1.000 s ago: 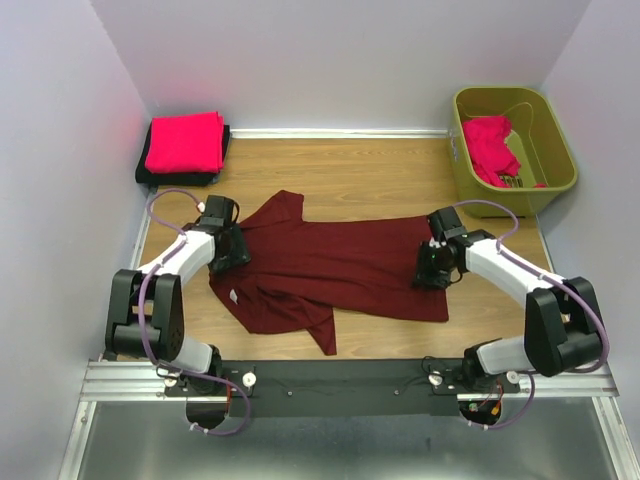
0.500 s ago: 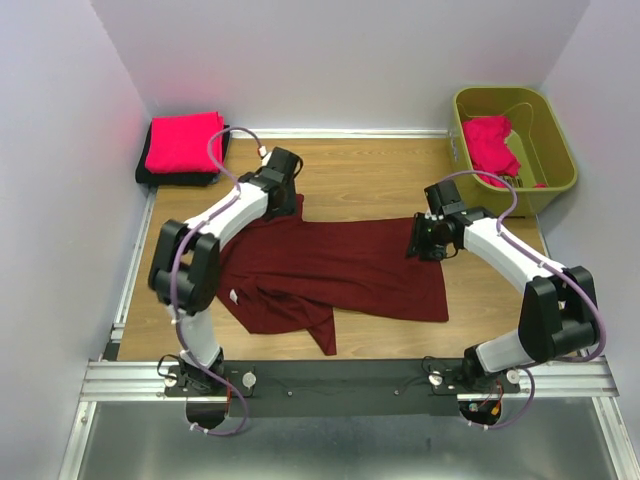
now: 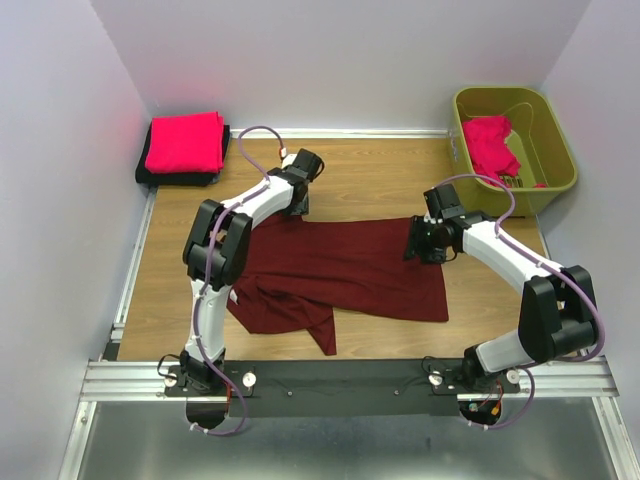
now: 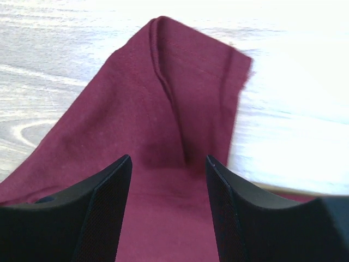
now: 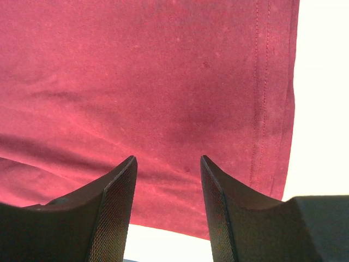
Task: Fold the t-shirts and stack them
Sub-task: Flatten the tshirt out
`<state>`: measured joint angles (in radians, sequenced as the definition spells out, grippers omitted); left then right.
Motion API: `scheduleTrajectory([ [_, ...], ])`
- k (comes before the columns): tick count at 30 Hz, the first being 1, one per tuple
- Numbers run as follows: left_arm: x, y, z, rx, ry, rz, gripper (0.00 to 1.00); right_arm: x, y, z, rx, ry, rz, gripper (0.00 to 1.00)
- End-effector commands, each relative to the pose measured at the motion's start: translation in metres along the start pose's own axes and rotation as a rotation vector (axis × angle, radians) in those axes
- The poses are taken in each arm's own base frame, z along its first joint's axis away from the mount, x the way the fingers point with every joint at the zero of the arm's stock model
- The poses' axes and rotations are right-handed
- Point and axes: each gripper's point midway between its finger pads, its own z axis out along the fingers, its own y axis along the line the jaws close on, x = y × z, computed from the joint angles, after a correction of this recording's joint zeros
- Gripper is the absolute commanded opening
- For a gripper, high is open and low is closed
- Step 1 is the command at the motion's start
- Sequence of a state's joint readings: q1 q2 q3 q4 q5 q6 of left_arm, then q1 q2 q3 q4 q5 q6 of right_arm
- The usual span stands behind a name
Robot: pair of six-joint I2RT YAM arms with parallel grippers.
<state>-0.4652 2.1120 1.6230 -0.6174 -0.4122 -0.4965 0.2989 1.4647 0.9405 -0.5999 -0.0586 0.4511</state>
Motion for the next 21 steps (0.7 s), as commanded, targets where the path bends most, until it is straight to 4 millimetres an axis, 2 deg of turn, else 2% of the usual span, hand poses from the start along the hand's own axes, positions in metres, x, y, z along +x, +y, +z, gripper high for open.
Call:
scheduleTrajectory([
  [1,-0.002,0.013,0.007,-0.089,-0.015,0.017,0.60,-0.001,0.000,0.000,-0.013,-0.017,-0.009,0.58],
  [2,-0.001,0.015,0.009,-0.106,-0.020,0.021,0.57,-0.001,0.000,0.000,-0.013,-0.019,-0.010,0.58],
  [9,0.004,0.009,0.020,-0.088,-0.009,0.033,0.56,0.001,-0.001,0.003,-0.011,-0.011,-0.012,0.58],
  [21,0.006,-0.002,0.026,-0.039,-0.004,0.036,0.55,0.003,-0.002,0.007,-0.003,-0.004,-0.011,0.58],
])
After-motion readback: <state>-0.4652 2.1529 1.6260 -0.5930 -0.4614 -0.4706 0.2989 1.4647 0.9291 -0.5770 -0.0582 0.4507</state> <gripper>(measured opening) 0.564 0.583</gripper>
